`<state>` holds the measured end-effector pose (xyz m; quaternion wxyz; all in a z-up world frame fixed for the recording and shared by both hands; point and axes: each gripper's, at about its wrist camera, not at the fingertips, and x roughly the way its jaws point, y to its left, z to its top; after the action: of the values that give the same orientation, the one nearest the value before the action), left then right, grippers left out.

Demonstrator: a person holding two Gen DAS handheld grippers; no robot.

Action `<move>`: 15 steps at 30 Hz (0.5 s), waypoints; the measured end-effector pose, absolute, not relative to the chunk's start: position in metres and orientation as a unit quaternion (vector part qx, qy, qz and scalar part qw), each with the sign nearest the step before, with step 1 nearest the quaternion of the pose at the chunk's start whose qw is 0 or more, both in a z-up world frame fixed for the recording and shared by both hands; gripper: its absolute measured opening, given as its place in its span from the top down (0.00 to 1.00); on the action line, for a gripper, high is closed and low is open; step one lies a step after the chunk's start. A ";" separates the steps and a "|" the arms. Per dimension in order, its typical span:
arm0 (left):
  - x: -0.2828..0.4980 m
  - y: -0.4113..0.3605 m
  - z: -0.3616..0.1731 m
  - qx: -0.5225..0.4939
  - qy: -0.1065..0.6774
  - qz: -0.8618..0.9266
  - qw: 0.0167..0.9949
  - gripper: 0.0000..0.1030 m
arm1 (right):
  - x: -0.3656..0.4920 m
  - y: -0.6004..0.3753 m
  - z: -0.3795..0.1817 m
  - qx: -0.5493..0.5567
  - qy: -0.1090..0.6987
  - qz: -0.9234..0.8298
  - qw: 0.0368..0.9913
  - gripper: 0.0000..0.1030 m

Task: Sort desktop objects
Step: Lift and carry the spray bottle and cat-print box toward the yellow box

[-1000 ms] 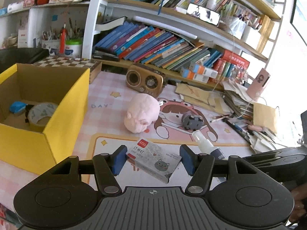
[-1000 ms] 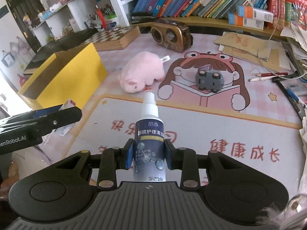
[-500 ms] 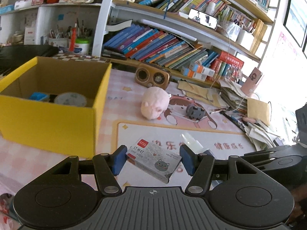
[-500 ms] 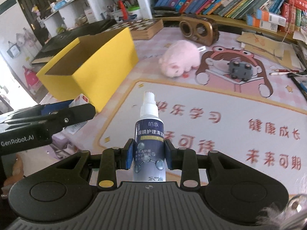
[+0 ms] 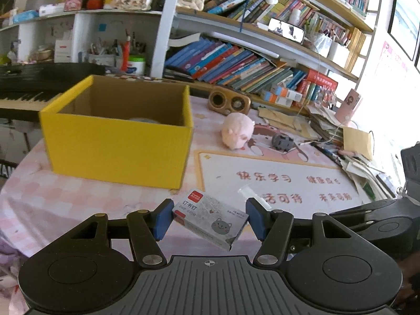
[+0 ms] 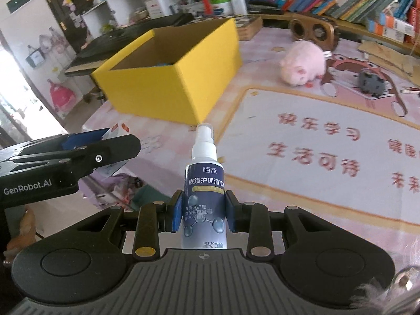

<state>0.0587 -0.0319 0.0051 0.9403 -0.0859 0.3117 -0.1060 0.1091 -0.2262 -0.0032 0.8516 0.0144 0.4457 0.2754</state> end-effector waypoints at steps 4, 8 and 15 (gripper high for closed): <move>0.042 -0.016 0.006 -0.086 0.310 -0.095 0.942 0.41 | 0.094 -0.206 -0.004 0.012 0.441 0.289 0.850 0.71; 0.028 -0.002 0.007 -0.087 0.306 -0.084 0.944 0.41 | 0.082 -0.188 -0.004 0.010 0.437 0.301 0.848 0.71; 0.013 0.016 0.008 -0.097 0.298 -0.074 0.947 0.41 | 0.071 -0.169 -0.002 0.001 0.433 0.312 0.846 0.71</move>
<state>0.0130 0.0162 0.0079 0.9467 -0.0966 0.2983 -0.0742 0.0710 -0.1685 -0.0017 0.8459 0.0005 0.4325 0.3121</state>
